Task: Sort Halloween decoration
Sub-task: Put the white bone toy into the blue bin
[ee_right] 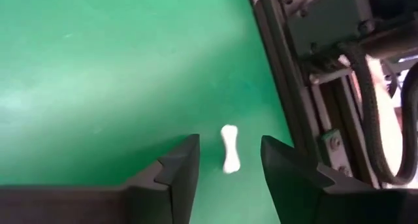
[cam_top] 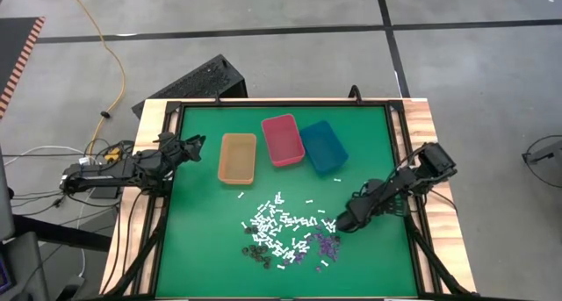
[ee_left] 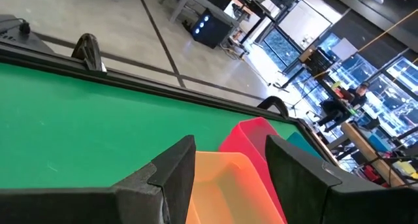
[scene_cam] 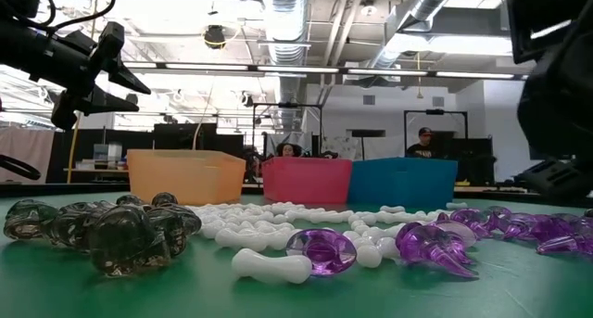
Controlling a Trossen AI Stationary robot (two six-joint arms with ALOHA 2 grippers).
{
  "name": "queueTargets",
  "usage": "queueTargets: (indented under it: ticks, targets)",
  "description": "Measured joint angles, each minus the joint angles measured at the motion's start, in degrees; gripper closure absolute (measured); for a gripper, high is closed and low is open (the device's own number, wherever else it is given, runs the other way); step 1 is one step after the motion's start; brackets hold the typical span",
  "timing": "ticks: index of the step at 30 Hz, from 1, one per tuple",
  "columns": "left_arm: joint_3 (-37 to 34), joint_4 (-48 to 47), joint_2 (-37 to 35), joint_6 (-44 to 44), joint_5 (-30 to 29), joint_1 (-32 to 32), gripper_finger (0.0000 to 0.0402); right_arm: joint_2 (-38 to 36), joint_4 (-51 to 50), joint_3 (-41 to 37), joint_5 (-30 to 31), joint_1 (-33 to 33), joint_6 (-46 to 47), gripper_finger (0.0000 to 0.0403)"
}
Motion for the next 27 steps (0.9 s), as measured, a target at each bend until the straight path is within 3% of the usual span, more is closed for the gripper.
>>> queueTargets:
  ticks: [11, 27]
  targets:
    - [0.0, 0.0, 0.0, -1.4, 1.5, 0.0, 0.0225, -0.2, 5.8, -3.3, -1.1, 0.7, 0.5, 0.0226]
    - [0.0, 0.0, 0.0, -2.7, 3.0, 0.0, 0.0225, -0.1, 9.1, -4.1, -1.3, 1.2, -0.4, 0.0289]
